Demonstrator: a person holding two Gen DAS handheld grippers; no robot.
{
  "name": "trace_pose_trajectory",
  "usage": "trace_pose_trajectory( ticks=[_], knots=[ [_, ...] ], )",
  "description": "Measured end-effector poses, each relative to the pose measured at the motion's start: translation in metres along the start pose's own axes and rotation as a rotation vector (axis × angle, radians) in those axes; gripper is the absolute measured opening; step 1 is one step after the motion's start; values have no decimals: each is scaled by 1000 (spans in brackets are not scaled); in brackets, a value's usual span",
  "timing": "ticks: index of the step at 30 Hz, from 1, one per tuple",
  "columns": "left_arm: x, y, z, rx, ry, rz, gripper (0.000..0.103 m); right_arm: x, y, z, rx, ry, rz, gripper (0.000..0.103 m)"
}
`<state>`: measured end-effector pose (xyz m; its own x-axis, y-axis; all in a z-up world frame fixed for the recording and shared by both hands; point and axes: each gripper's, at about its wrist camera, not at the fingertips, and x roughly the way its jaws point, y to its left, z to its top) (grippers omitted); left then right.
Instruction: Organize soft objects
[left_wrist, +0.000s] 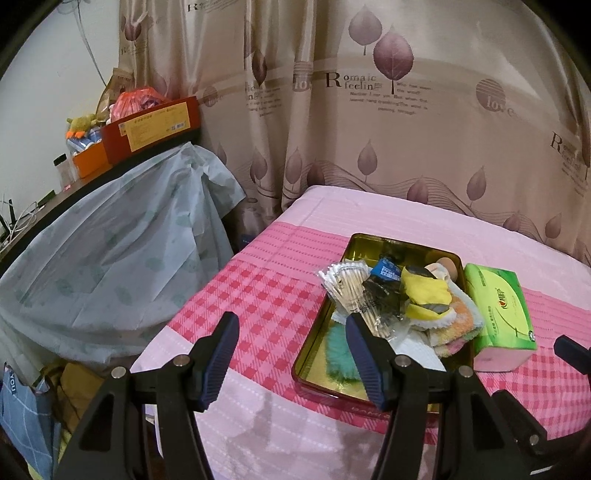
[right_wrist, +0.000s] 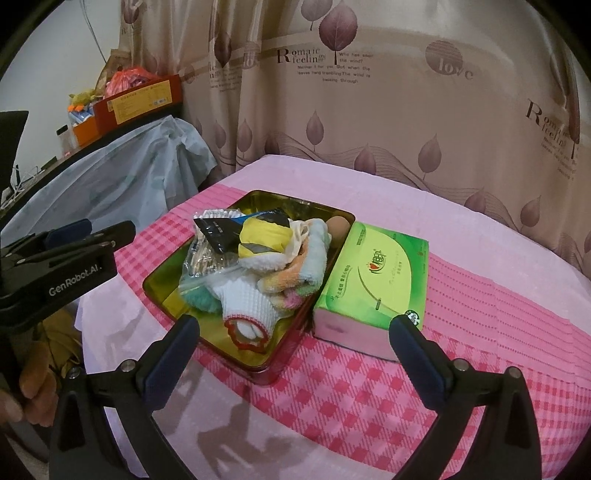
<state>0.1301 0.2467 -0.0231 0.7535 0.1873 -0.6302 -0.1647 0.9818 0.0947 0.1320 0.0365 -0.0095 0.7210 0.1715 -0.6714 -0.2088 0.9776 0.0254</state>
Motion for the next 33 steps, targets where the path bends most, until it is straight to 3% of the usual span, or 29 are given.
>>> trace_pose_trajectory(
  ticks=[33],
  knots=[
    [-1, -8, -1, 20, 4, -5, 62, 0, 9, -7, -22, 28, 13, 102]
  ],
)
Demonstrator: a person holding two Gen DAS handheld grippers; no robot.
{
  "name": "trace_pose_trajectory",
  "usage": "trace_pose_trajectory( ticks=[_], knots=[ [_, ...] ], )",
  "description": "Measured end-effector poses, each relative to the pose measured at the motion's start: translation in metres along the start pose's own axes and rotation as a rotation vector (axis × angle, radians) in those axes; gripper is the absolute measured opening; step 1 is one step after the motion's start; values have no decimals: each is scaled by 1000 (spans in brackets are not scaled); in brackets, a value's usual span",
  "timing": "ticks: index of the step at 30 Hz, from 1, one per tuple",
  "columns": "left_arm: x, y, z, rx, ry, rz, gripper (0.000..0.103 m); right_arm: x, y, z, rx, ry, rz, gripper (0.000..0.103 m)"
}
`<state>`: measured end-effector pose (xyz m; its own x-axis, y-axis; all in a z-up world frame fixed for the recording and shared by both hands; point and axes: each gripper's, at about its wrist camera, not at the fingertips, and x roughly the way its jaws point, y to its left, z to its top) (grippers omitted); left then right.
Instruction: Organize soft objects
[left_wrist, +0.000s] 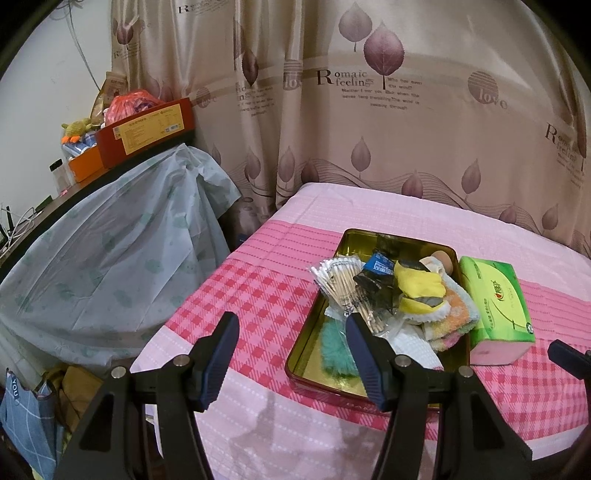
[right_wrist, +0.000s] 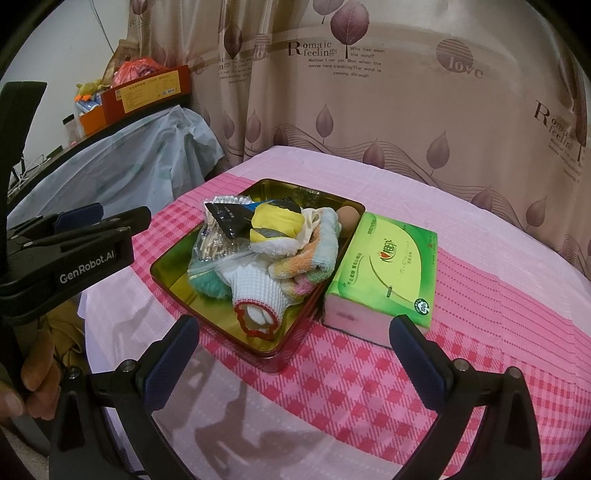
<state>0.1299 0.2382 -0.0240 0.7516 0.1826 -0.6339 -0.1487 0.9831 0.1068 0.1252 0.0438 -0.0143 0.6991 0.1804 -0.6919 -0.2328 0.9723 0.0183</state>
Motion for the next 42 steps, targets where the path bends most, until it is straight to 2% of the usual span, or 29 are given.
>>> trace_pose_trajectory(
  ticks=[42],
  knots=[
    [2, -2, -2, 24, 3, -33, 62, 6, 3, -7, -3, 18, 3, 102]
  ],
)
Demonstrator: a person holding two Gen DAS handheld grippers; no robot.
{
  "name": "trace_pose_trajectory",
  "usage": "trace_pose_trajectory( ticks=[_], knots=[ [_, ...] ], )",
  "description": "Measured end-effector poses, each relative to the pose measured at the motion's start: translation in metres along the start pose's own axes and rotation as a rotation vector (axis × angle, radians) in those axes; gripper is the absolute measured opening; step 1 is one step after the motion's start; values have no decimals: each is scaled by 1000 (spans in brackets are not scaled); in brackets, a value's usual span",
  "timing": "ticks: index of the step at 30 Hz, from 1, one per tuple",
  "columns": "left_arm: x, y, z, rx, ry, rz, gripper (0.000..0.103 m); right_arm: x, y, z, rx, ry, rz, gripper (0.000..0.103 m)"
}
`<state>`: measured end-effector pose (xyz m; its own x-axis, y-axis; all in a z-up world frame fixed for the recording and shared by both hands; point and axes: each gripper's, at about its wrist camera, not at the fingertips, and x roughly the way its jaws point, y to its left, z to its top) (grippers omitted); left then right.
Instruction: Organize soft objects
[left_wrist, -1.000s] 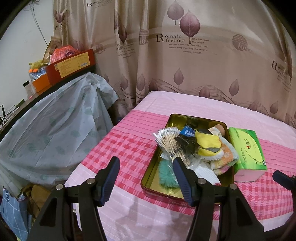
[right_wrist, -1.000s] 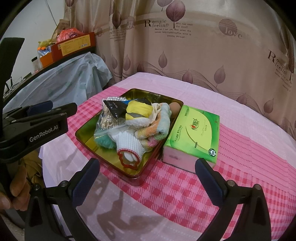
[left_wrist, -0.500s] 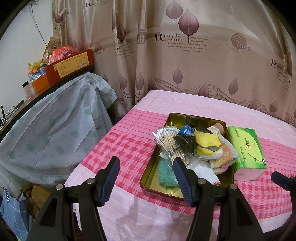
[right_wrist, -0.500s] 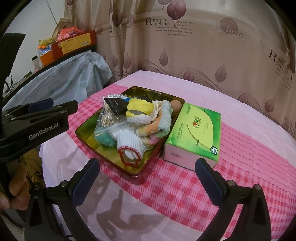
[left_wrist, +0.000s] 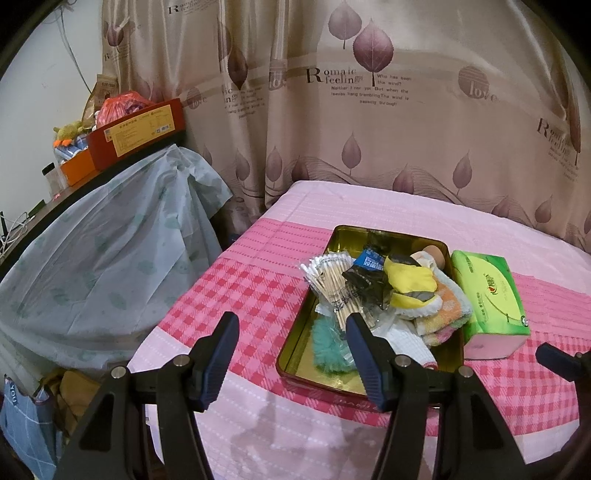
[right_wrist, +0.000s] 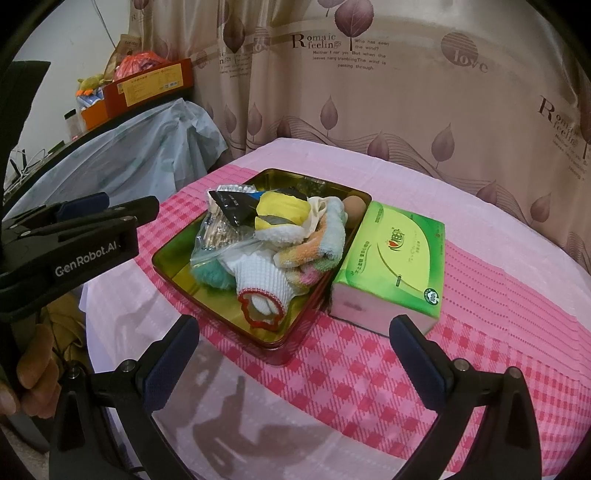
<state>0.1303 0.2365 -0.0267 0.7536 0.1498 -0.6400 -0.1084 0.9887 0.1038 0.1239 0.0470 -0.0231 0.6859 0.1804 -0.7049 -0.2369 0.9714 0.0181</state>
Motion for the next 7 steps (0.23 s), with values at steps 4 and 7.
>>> trace_pose_trajectory(
  ticks=[4, 7],
  knots=[
    [-1, 1, 0, 0, 0, -2, 62, 0, 1, -1, -3, -1, 1, 102],
    [-1, 1, 0, 2, 3, 3, 62, 0, 2, -1, -4, -2, 2, 102]
  ],
)
